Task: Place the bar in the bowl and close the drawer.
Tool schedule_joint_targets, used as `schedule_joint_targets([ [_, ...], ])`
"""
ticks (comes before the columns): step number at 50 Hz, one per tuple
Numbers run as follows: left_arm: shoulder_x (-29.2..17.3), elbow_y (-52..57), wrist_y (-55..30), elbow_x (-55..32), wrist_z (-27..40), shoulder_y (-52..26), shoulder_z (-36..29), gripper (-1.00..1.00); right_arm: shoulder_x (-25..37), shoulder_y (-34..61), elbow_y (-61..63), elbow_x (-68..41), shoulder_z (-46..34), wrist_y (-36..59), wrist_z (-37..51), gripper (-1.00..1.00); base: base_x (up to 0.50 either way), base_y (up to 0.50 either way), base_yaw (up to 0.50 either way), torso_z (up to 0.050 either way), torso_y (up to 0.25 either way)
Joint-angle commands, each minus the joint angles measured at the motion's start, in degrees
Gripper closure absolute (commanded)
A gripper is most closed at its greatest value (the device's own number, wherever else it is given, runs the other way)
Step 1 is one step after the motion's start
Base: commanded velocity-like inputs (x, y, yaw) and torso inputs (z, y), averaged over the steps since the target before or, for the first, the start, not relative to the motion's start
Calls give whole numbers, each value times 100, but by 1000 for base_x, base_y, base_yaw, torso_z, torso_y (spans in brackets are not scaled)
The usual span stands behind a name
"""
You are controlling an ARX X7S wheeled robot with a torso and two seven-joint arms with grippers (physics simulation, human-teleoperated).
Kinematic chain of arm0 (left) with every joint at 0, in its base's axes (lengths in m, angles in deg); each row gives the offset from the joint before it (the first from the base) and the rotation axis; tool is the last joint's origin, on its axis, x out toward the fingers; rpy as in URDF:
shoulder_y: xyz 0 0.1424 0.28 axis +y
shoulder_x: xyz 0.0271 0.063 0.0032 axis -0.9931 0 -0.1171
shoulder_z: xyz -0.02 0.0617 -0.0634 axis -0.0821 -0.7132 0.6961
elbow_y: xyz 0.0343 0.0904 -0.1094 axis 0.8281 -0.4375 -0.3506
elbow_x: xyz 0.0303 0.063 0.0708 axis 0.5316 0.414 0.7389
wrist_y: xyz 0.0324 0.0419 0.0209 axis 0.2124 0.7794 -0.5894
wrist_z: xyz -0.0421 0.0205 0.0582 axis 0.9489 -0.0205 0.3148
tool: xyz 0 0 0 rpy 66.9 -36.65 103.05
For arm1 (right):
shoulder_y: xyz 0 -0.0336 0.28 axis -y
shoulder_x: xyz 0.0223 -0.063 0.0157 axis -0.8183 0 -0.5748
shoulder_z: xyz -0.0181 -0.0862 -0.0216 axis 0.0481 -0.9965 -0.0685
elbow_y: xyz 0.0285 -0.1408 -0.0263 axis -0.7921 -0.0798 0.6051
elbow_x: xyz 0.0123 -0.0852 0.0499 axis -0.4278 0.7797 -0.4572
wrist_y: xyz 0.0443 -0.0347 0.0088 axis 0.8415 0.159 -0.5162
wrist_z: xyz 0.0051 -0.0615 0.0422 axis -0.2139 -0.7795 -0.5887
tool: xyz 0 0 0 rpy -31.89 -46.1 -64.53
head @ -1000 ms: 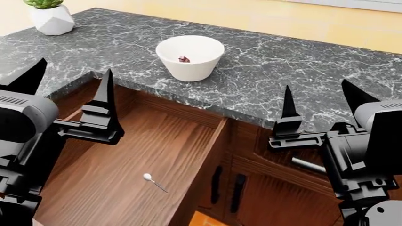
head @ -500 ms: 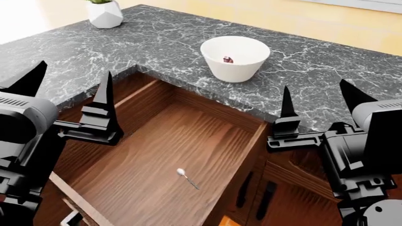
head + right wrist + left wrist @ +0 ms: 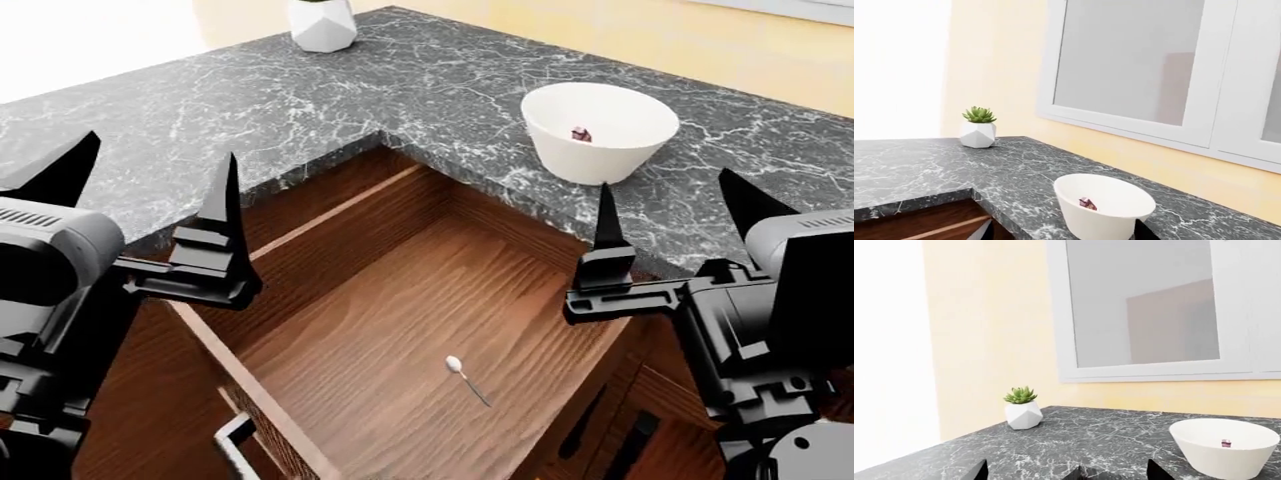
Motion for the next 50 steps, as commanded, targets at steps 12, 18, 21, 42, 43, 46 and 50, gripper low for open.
schedule_joint_targets([
  [12,-61,-16,94,-37,43,29,-20,-100,-24,-2,19,-23,52,52,8,-100,0,0,500,0,0],
  [18,-57,-57,140,50,19,71,-63,-100,-10,-18,1,-27,68,27,-7,-100,0,0,500,0,0],
  [21,-61,-39,162,51,11,94,-72,-100,-6,-53,0,9,57,21,0,-100,0,0,500,0,0],
  [42,-86,-97,290,141,-21,196,-121,-100,-19,-76,-81,-181,94,31,-69,-100,159,-142,143,0,0],
  [43,-87,-104,290,143,-16,192,-126,-100,-15,-76,-87,-189,101,20,-74,-100,374,-335,0,0,0],
  [46,-93,-94,299,122,-9,194,-126,-100,-1,-74,-72,-183,107,36,-61,-100,371,-338,0,0,0],
  [50,-106,-91,303,97,10,190,-125,-100,7,-69,-60,-191,118,49,-54,-100,371,-338,0,0,0],
])
